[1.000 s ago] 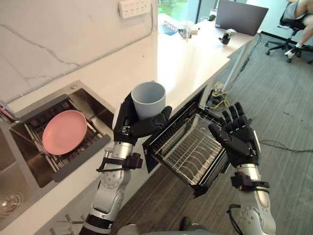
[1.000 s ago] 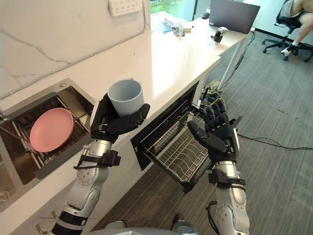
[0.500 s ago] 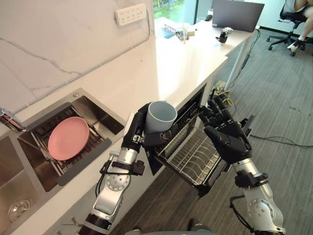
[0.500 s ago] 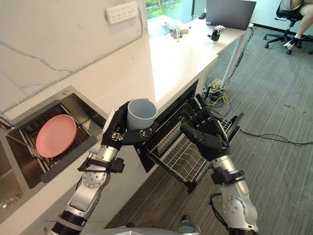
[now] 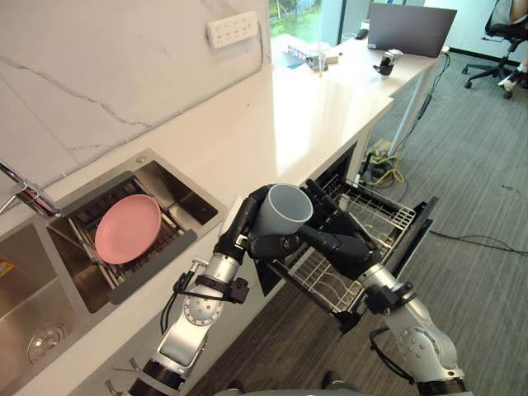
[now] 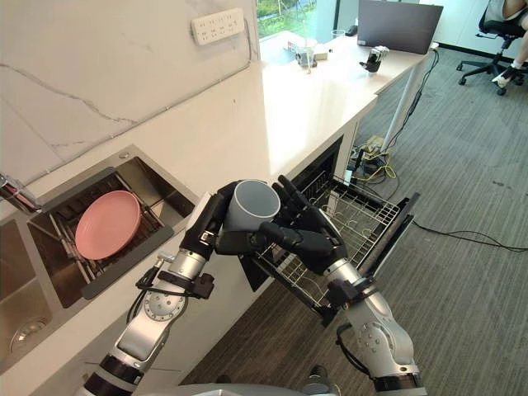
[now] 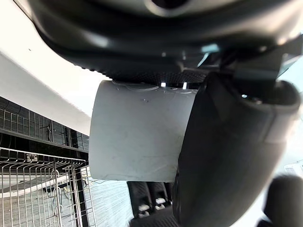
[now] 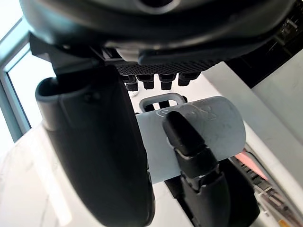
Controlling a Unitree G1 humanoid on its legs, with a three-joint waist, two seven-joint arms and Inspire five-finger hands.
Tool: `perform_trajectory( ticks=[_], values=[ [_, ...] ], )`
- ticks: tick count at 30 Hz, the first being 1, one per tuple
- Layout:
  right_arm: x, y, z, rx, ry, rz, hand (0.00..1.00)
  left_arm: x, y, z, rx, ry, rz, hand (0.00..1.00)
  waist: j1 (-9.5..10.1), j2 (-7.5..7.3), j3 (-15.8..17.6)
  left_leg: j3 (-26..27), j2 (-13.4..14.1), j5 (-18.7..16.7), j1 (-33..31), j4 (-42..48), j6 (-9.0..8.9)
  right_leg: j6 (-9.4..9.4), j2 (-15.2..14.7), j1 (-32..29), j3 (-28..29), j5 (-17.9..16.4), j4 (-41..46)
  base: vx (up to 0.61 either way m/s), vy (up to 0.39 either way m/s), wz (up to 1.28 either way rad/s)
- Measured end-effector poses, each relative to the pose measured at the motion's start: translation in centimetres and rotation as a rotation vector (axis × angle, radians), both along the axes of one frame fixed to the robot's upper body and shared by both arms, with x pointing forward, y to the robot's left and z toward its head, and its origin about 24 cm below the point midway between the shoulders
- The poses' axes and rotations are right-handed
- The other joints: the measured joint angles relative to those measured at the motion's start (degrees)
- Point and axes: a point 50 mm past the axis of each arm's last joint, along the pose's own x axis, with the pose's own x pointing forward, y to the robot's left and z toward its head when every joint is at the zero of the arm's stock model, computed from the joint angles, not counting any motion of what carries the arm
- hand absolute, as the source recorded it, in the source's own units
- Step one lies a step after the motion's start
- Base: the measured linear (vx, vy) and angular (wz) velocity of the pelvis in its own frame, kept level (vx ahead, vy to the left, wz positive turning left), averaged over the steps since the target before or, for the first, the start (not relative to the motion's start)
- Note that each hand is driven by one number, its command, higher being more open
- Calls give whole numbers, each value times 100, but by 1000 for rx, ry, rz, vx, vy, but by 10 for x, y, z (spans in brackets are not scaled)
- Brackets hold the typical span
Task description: Walk over to the sink, pick up the cup, carry it to the dishwasher, place the cup inside the dishwasher, then close the dishwasher door
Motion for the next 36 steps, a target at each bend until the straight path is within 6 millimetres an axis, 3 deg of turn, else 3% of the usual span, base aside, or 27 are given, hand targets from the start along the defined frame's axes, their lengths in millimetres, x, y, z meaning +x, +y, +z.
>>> perform_trajectory(
  ticks=[11, 17, 18, 28, 29, 36],
  values=[
    [9, 27, -1, -137, 27, -33, 100, 0, -2, -5, 13, 34, 25, 0, 52, 16, -113, -81, -22, 35, 3, -66, -8, 9, 8, 64, -88, 22, -71, 1, 2, 3],
    [11, 39, 0, -122, 47, -65, 100, -1, -6, -6, 6, 47, 20, 0, 131, 41, -169, -130, -31, 38, 16, -69, -12, 18, 10, 127, -149, 30, -118, 2, 5, 4],
    [11, 41, 0, -113, 53, -73, 0, -1, -6, -6, 4, 49, 25, 0, 153, 43, -171, -135, -31, 39, 21, -69, -13, 18, 10, 135, -154, 30, -118, 0, 0, 0],
    [14, 52, -3, -109, 71, -123, 0, 1, -3, -7, -2, 64, 62, 0, 185, 43, -205, -173, -38, 44, 21, -69, -20, 18, 6, 159, -196, 30, -122, -1, 3, 1],
    [14, 53, -3, -107, 64, -131, 0, 1, -3, -7, -9, 68, 62, 100, 187, 44, -207, -173, -38, 44, 20, -69, -20, 18, 5, 159, -197, 30, -122, 0, 0, 0],
    [13, 55, -3, -52, 82, -167, 0, 1, -5, -7, -43, 80, 49, 100, 191, 48, -308, -173, -38, 45, 15, -70, -21, 18, 5, 156, -197, 30, -124, 0, 0, 0]
  ],
)
